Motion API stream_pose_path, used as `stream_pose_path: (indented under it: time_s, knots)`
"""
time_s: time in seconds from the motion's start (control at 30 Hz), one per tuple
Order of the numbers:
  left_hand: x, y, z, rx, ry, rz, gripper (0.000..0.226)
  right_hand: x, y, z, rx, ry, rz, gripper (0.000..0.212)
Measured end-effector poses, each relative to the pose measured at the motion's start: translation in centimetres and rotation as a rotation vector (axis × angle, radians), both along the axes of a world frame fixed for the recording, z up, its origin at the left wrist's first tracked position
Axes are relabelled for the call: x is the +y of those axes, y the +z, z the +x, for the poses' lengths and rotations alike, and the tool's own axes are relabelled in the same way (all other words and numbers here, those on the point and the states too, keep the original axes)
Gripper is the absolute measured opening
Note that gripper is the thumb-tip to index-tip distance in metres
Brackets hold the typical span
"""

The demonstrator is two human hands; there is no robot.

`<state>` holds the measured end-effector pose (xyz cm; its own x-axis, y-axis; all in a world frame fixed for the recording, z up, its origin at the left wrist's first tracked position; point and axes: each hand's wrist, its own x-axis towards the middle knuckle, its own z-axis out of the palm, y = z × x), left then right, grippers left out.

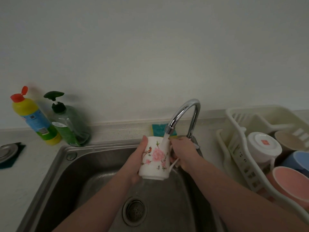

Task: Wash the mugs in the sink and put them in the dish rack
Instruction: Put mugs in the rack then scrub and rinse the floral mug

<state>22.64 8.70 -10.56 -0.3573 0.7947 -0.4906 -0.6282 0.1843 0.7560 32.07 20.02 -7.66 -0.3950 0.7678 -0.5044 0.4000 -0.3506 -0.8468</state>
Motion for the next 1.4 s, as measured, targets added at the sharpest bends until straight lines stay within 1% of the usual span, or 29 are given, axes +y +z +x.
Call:
stream_pose_path:
  time_s: [0.07, 0.13, 0.2, 0.27, 0.33, 0.4, 0.43, 0.47, 0.5, 0.57, 0.6, 0.67, 0.8, 0.9, 1.0, 1.07, 1.13, 1.2, 1.27, 1.4]
  knots:
    - [0.0, 0.1, 0.0, 0.051, -0.02, -0.01, 0.079, 0.0, -0.3, 0.4, -0.024, -0.001, -0.084, 0.017]
    - [0.1, 0.5, 0.5, 0.12, -0.037, -0.039, 0.077, 0.1, -0.4, 1.0, 0.021, -0.05, -0.203, 0.013]
    - [0.5, 1.0, 1.4, 0.23, -0.052, -0.043, 0.074, 0.5, -0.8, 1.8, 0.088, -0.119, -0.267, 0.011]
    - [1.1, 1.1, 2.4, 0.368, -0.046, -0.018, 0.068, 0.9, -1.4, 2.7, 0.121, -0.189, -0.272, 0.016]
    - [1.7, 0.9, 3.1, 0.512, -0.034, -0.034, 0.056, 1.1, -2.0, 3.6, 0.125, -0.235, -0.266, 0.022]
    - [2.1, 0.5, 3.4, 0.66, -0.034, -0.076, 0.044, 1.0, -1.9, 4.4, 0.12, -0.258, -0.248, 0.021]
    - [2.5, 0.3, 3.6, 0.692, -0.029, -0.097, 0.044, 0.9, -1.6, 4.7, 0.138, -0.262, -0.242, 0.02]
    - [2.8, 0.5, 3.8, 0.697, 0.0, -0.113, 0.047, 0.9, -1.5, 4.8, 0.171, -0.26, -0.236, 0.019]
    - [3.0, 0.7, 3.6, 0.643, 0.081, -0.142, 0.051, 0.8, -1.2, 4.9, 0.192, -0.243, -0.206, 0.018]
    - [3.1, 1.4, 3.3, 0.385, 0.224, -0.194, 0.057, 0.0, -0.7, 4.7, 0.157, -0.173, -0.065, 0.016]
    - [2.9, 1.6, 3.1, 0.274, 0.244, -0.178, 0.059, -0.4, -0.4, 4.6, 0.149, -0.134, 0.006, 0.017]
    - [2.4, 1.7, 2.6, 0.204, 0.241, -0.145, 0.058, -1.2, 0.0, 4.3, 0.175, -0.086, 0.108, 0.019]
    - [1.2, 1.7, 1.8, 0.196, 0.342, -0.085, 0.047, -2.2, 0.9, 3.6, 0.21, -0.023, 0.187, 0.023]
    - [0.1, 1.7, 1.6, 0.202, 0.404, -0.102, 0.043, -2.7, 1.0, 3.2, 0.225, 0.002, 0.21, 0.026]
    - [-0.6, 1.8, 1.6, 0.24, 0.387, -0.122, 0.044, -2.8, 0.7, 2.8, 0.221, 0.003, 0.193, 0.024]
    - [-0.9, 2.2, 1.6, 0.269, 0.356, -0.169, 0.04, -2.5, 0.4, 2.8, 0.203, 0.001, 0.158, 0.023]
    - [-1.1, 2.3, 1.4, 0.325, 0.305, -0.231, 0.042, -2.1, 0.1, 2.8, 0.198, -0.006, 0.104, 0.018]
    - [-1.2, 2.2, 1.2, 0.397, 0.249, -0.29, 0.049, -1.8, -0.2, 2.8, 0.196, -0.003, 0.021, 0.016]
    - [-1.2, 2.1, 1.3, 0.426, 0.225, -0.333, 0.057, -1.6, -0.3, 3.0, 0.187, -0.003, -0.074, 0.015]
    - [-1.5, 1.6, 1.7, 0.451, 0.157, -0.332, 0.063, -0.9, -0.6, 3.1, 0.175, -0.023, -0.221, 0.011]
